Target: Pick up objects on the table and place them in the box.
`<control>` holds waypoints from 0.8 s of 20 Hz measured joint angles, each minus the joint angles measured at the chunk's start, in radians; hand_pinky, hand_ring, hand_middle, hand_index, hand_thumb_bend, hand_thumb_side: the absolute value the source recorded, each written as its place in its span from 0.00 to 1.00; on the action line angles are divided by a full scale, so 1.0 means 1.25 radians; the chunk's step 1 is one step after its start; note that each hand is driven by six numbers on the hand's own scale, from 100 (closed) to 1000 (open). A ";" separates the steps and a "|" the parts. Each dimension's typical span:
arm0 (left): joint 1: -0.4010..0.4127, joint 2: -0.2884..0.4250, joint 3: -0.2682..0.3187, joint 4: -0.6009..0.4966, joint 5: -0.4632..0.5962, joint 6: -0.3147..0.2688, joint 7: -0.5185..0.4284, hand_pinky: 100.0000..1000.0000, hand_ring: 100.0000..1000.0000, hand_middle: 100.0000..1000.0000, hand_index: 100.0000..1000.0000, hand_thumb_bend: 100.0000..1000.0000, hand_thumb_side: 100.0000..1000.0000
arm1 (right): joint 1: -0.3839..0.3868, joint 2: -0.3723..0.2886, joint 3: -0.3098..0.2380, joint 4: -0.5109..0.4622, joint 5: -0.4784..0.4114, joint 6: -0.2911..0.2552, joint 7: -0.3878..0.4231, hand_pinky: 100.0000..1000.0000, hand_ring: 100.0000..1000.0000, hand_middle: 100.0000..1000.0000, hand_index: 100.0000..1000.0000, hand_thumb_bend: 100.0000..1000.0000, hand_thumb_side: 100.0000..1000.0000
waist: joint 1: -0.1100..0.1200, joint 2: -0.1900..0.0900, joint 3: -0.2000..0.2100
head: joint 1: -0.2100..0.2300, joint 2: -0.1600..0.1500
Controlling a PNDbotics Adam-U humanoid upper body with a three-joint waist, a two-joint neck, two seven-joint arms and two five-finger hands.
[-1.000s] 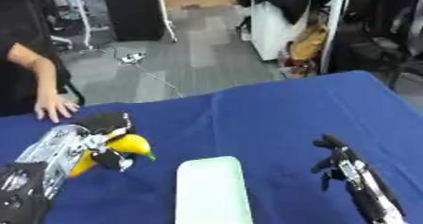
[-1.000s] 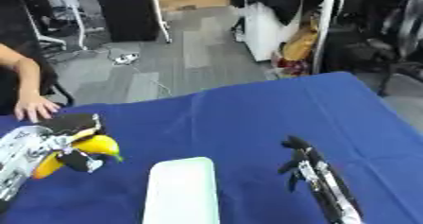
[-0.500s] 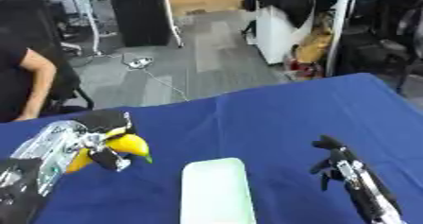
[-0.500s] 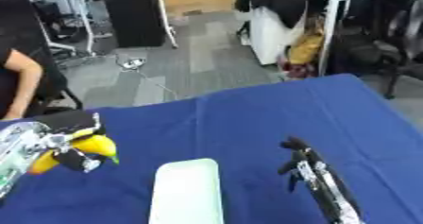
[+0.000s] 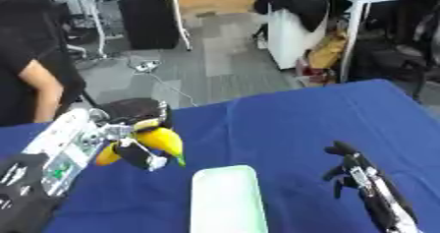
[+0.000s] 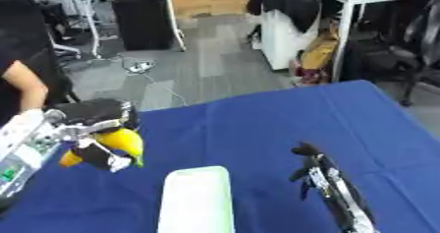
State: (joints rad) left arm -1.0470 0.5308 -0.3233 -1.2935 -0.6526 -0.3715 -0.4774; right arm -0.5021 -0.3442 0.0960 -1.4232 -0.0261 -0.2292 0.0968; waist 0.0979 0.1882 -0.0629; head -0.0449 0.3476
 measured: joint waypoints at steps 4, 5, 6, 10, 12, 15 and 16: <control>-0.003 0.001 -0.018 -0.085 0.081 0.022 -0.039 0.00 0.00 0.00 0.18 0.00 0.16 | 0.000 0.000 0.000 0.003 0.000 0.000 0.000 0.24 0.51 0.82 0.95 0.00 0.89 | -0.001 0.000 0.001 | 0.000 0.000; -0.003 0.001 -0.020 -0.101 0.097 0.028 -0.047 0.00 0.00 0.00 0.18 0.00 0.16 | 0.000 0.000 0.000 0.003 0.000 0.000 0.000 0.24 0.51 0.82 0.96 0.00 0.89 | -0.001 -0.001 0.001 | 0.000 0.000; -0.003 0.001 -0.023 -0.113 0.109 0.033 -0.053 0.00 0.00 0.00 0.18 0.00 0.16 | 0.000 0.000 0.000 0.003 0.000 0.000 0.000 0.24 0.51 0.82 0.96 0.00 0.89 | -0.001 -0.001 0.001 | 0.000 0.000; -0.003 0.008 -0.029 -0.147 0.142 0.047 -0.070 0.00 0.00 0.00 0.17 0.00 0.16 | 0.000 0.000 0.000 0.003 0.000 0.000 0.000 0.24 0.51 0.82 0.96 0.00 0.89 | -0.003 -0.002 0.000 | 0.000 0.006; -0.003 0.008 -0.032 -0.155 0.150 0.051 -0.075 0.00 0.00 0.00 0.17 0.00 0.16 | 0.000 0.000 0.000 0.003 0.000 0.000 0.000 0.24 0.51 0.82 0.95 0.00 0.89 | -0.003 -0.002 -0.001 | 0.000 0.006; -0.008 0.007 -0.034 -0.156 0.152 0.054 -0.079 0.00 0.00 0.00 0.17 0.00 0.16 | -0.001 0.000 0.000 0.003 0.000 0.000 0.001 0.24 0.51 0.82 0.95 0.00 0.88 | -0.003 -0.002 -0.005 | 0.000 0.006; -0.010 0.007 -0.036 -0.156 0.152 0.055 -0.080 0.00 0.00 0.00 0.17 0.00 0.16 | -0.001 0.000 0.000 0.003 0.000 -0.001 0.001 0.24 0.51 0.82 0.95 0.00 0.88 | -0.004 -0.002 -0.008 | 0.000 0.006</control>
State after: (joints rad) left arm -1.0595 0.5391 -0.3677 -1.4888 -0.4622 -0.3033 -0.5772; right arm -0.5038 -0.3437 0.0966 -1.4200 -0.0261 -0.2299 0.0976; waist 0.0934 0.1862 -0.0723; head -0.0449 0.3550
